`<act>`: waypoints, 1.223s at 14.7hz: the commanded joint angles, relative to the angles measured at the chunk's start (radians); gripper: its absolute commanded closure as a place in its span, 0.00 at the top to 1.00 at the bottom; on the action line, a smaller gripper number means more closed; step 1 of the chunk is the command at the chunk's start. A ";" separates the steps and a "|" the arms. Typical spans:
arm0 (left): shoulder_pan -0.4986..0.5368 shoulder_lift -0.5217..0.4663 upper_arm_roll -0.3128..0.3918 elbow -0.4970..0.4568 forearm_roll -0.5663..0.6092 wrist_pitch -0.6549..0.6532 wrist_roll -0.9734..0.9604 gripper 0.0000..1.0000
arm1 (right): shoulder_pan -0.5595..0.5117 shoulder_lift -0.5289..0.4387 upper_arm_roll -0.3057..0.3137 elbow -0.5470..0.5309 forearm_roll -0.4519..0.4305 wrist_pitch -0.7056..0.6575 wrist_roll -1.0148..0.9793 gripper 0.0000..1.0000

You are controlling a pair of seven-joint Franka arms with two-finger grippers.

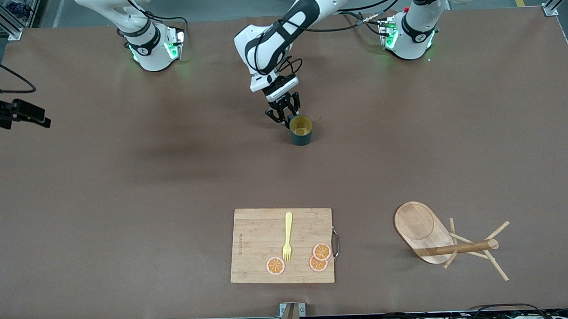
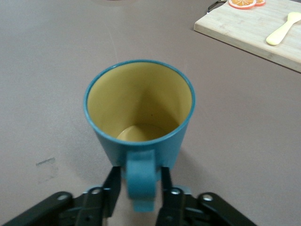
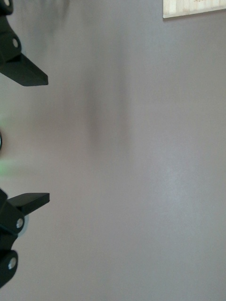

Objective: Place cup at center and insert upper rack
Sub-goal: 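Close the left gripper on the blue mug's handle, then lift the mug and carry it to the wooden mug stand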

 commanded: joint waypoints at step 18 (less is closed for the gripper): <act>0.459 -0.302 0.010 0.361 -0.646 -0.064 0.680 0.01 | -0.018 -0.069 0.027 0.015 -0.033 -0.069 0.009 1.00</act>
